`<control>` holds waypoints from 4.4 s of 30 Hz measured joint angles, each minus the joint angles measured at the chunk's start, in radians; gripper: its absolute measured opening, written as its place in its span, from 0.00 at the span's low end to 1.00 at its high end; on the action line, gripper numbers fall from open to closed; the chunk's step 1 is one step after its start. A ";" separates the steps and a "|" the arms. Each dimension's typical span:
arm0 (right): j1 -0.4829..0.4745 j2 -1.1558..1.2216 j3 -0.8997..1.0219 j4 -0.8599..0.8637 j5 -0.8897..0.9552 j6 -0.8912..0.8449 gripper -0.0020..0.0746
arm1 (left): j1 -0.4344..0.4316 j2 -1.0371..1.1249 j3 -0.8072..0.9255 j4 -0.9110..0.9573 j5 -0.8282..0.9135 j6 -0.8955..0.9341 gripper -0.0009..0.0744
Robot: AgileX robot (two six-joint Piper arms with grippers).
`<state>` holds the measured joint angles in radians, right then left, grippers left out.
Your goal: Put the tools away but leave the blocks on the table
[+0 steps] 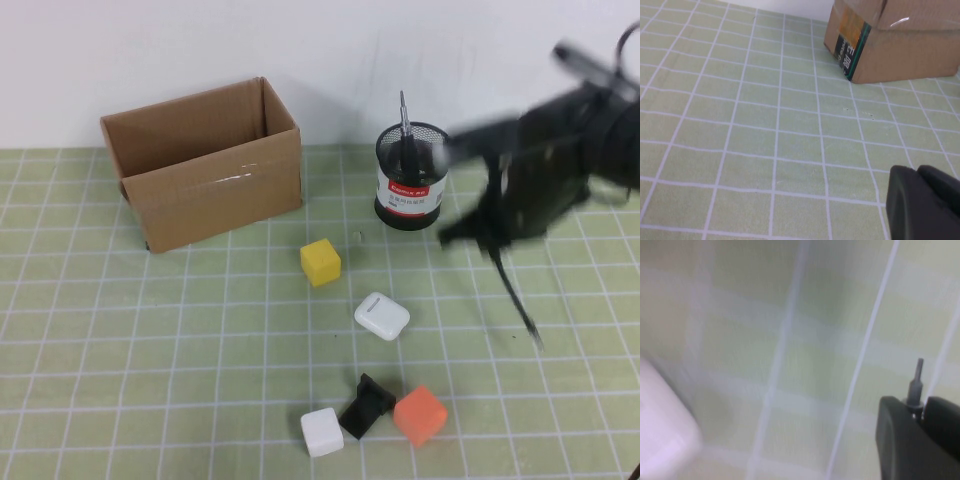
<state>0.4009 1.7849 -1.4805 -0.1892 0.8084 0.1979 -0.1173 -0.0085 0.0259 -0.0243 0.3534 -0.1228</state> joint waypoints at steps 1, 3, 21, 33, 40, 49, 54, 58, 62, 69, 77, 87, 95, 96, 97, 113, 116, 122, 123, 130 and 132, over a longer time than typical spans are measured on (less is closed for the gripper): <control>0.000 -0.016 -0.012 -0.007 -0.020 0.000 0.07 | 0.000 0.000 0.000 0.000 0.000 0.000 0.01; 0.000 -0.041 -0.026 -0.032 -0.103 -0.002 0.07 | 0.000 0.000 0.000 0.000 0.000 0.000 0.01; 0.000 0.099 -0.028 -0.078 -0.970 -0.043 0.07 | 0.000 0.000 0.000 0.000 0.000 0.000 0.01; -0.002 0.143 -0.028 -0.072 -1.036 -0.110 0.17 | 0.000 0.000 0.000 0.000 0.000 0.000 0.01; -0.002 0.121 -0.028 -0.072 -1.033 -0.124 0.18 | 0.000 0.000 0.000 0.000 0.000 0.000 0.01; -0.002 0.013 -0.028 -0.072 -0.873 -0.124 0.18 | 0.000 0.000 0.000 0.000 0.000 0.000 0.01; -0.002 -0.015 -0.028 -0.072 -0.748 -0.124 0.11 | 0.000 0.000 0.000 0.000 0.000 0.000 0.01; -0.002 -0.039 -0.028 -0.060 -0.633 -0.124 0.03 | 0.000 0.000 0.000 0.000 0.000 0.000 0.01; 0.000 -0.075 -0.028 -0.048 -0.550 -0.125 0.02 | 0.000 0.000 0.000 0.000 0.000 0.000 0.01; 0.002 -0.211 0.078 -0.049 -0.614 -0.120 0.02 | 0.000 0.000 0.000 0.000 0.000 0.000 0.01; 0.002 -0.426 0.412 -0.049 -0.888 -0.057 0.02 | 0.000 0.000 0.000 0.000 0.002 0.000 0.01; 0.002 -0.751 0.733 -0.050 -0.960 0.030 0.01 | 0.000 0.000 0.000 0.000 0.002 0.000 0.01; 0.002 -0.927 0.833 0.086 -0.964 0.134 0.01 | 0.000 0.000 0.000 0.000 0.002 0.000 0.01; 0.002 -0.930 0.837 0.084 -0.965 0.134 0.01 | 0.000 0.000 0.000 0.000 0.002 0.000 0.01; 0.002 -0.933 0.840 0.084 -0.966 0.134 0.01 | 0.000 0.000 0.000 0.000 0.002 0.000 0.01; -0.097 -1.041 0.885 -0.033 -0.856 -0.059 0.01 | 0.000 0.000 0.000 0.000 0.002 0.000 0.01; -0.236 -1.188 0.953 -0.027 -0.825 -0.063 0.01 | 0.000 0.000 0.000 0.000 0.002 0.000 0.01; -0.445 -1.536 1.200 -0.023 -0.718 -0.048 0.01 | 0.000 0.000 0.000 0.000 0.002 0.000 0.01; -0.465 -1.592 1.249 -0.025 -0.713 -0.048 0.01 | 0.000 0.000 0.000 0.000 0.002 0.000 0.01; -0.488 -1.816 1.504 0.010 -0.508 -0.048 0.01 | 0.000 0.000 0.000 0.000 0.002 0.000 0.01; -0.488 -1.821 1.499 -0.009 -0.505 -0.048 0.01 | 0.000 0.000 0.000 0.000 0.002 0.000 0.01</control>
<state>-0.0872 -0.0357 0.0185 -0.1980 0.3036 0.1503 -0.1173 -0.0085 0.0259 -0.0243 0.3551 -0.1228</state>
